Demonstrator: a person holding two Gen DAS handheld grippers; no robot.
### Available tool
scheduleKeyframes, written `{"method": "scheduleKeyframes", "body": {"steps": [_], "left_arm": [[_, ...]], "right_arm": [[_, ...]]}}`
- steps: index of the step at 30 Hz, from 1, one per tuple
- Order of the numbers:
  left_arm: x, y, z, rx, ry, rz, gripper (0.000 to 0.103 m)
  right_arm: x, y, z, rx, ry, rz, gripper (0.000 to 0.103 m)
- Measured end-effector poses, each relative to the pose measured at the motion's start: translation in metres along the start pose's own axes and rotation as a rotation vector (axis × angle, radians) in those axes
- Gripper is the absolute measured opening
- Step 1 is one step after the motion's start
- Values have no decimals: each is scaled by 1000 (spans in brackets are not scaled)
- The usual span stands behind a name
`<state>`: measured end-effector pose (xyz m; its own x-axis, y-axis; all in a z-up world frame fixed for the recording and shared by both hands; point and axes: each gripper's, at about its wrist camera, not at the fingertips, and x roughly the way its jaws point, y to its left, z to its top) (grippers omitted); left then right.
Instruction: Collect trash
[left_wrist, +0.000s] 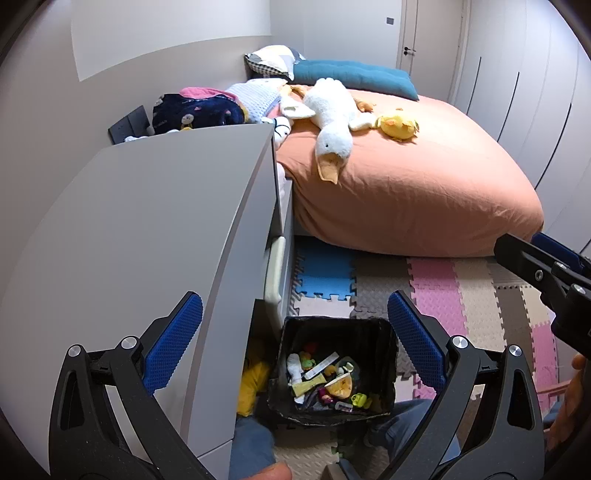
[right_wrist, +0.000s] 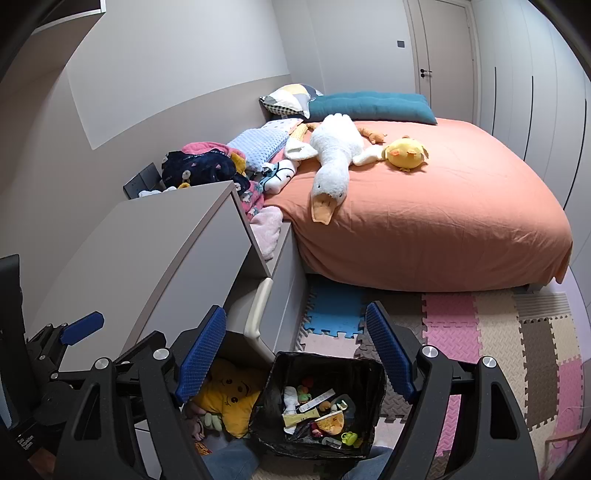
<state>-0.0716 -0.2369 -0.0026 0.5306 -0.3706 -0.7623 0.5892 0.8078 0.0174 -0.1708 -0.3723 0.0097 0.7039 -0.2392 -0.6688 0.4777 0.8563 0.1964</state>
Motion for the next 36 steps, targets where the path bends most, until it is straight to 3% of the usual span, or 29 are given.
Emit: {"method": "scheduleKeyframes", "body": {"steps": [36], "left_arm": [[-5, -4, -1, 19, -19, 2, 97]], "right_arm": [[0, 0, 0, -1, -3, 0, 79]]}}
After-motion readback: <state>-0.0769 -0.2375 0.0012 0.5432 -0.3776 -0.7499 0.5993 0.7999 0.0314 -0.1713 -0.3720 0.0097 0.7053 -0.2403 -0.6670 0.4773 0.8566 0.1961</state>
